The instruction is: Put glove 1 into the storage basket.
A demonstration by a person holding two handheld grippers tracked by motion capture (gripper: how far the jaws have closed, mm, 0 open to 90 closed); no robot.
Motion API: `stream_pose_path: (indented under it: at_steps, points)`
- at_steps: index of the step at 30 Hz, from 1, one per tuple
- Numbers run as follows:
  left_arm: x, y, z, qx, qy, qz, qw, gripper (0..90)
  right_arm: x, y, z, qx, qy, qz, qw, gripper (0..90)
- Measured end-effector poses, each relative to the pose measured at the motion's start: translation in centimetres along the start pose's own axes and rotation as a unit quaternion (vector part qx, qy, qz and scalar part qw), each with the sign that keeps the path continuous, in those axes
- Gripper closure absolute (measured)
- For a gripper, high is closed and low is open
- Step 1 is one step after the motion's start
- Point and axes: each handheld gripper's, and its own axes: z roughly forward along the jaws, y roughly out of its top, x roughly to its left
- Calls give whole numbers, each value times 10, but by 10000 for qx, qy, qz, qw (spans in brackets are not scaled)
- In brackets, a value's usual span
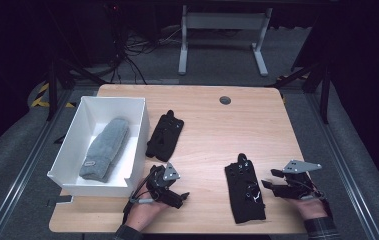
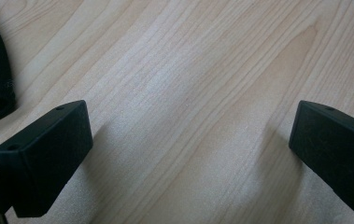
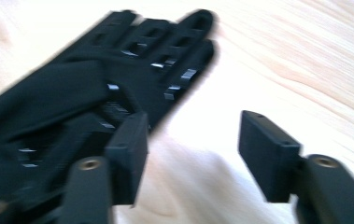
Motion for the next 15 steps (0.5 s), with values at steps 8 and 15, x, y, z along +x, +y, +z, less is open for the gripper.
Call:
stream_pose_path:
  at_steps: [8,15]
  points:
    - [0,0,0,-6,15,-16,10000,0,-18,-11,9,76,-495,312,9983,255]
    - [0,1,0,-3,37,-34,10000,0,-22,-15,13,-56,-535,464,9975,149]
